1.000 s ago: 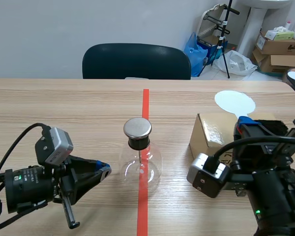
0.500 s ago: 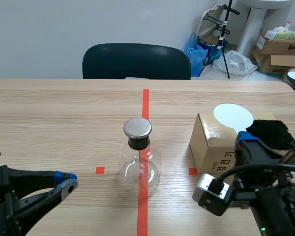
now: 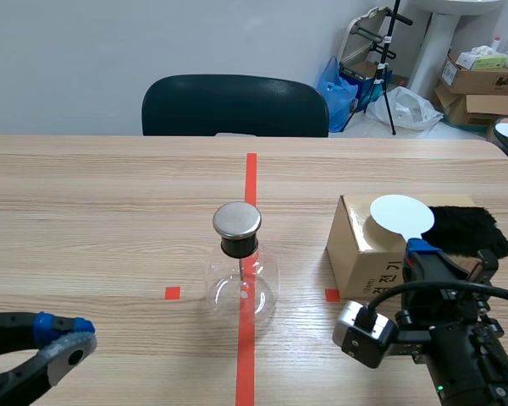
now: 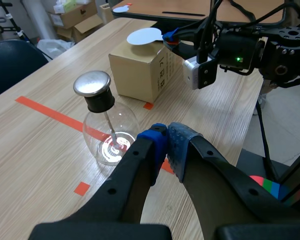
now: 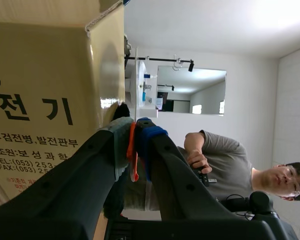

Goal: Do the electroscope experiment

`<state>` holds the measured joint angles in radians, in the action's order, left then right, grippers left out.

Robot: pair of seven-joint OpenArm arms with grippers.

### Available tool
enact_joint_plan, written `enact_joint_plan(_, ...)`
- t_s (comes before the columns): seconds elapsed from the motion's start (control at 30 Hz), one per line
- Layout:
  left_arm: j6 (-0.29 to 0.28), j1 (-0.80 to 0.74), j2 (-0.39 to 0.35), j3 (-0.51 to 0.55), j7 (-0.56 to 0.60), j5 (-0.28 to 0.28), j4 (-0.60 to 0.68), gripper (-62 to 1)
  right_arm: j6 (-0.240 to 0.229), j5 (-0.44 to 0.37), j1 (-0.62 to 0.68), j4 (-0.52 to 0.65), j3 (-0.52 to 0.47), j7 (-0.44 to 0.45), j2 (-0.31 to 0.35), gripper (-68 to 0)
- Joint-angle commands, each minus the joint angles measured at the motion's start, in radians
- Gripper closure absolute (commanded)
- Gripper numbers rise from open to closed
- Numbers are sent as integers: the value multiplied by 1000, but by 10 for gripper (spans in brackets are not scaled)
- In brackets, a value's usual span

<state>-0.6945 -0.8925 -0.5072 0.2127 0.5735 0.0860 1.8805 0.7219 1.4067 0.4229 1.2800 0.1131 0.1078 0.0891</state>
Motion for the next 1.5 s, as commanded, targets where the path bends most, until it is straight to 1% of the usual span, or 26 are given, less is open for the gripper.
enact_joint_plan(0.0,-2,9,2,-7,13,-14,0,-41,61,5,-15,-6,-1,3,5,-9)
enact_joint_plan(0.1,-2,9,2,-7,13,-14,2,-43,61,3,-23,-29,6,5,5,-9)
enact_joint_plan(0.13,-2,9,2,-7,13,-14,2,-53,61,2,-26,-35,11,11,5,-9)
enact_joint_plan(0.17,-2,9,2,-7,13,-14,2,-80,61,2,-27,-38,15,12,5,-9)
enact_joint_plan(0.23,-2,9,2,-7,13,-14,2,-152,61,2,-30,-42,26,14,5,-9)
enact_joint_plan(0.3,-2,9,2,-7,13,-14,2,-238,61,-1,-30,-43,37,14,5,-9)
enact_joint_plan(0.33,-2,9,2,-7,13,-14,2,-291,61,-1,-30,-43,43,14,5,-9)
enact_joint_plan(0.37,-2,9,2,-7,13,-14,2,-355,61,-1,-30,-43,48,14,5,-9)
enact_joint_plan(0.47,-2,9,2,-7,11,-14,2,-578,61,-1,-31,-43,54,14,5,-9)
enact_joint_plan(0.5,-2,9,2,-7,10,-14,2,-623,61,-1,-30,-43,55,13,5,-9)
enact_joint_plan(0.93,-2,9,2,-7,10,-14,2,-623,61,-8,-37,-43,56,-16,5,-12)
enact_joint_plan(0.97,-2,9,2,-7,10,-14,2,-623,61,-8,-38,-43,56,-16,5,-23)
enact_joint_plan(1.03,-2,9,2,-7,10,-14,2,-623,61,-8,-38,-43,56,-16,5,-83)
enact_joint_plan(1.27,-2,9,2,-8,10,-14,2,-623,61,-8,-37,-43,56,-11,4,-435)
enact_joint_plan(1.43,-2,9,2,-8,10,-14,2,-623,61,-8,-37,-43,56,-12,2,-656)
enact_joint_plan(1.47,-2,9,2,-8,10,-14,2,-623,61,-8,-37,-43,56,-12,2,-679)
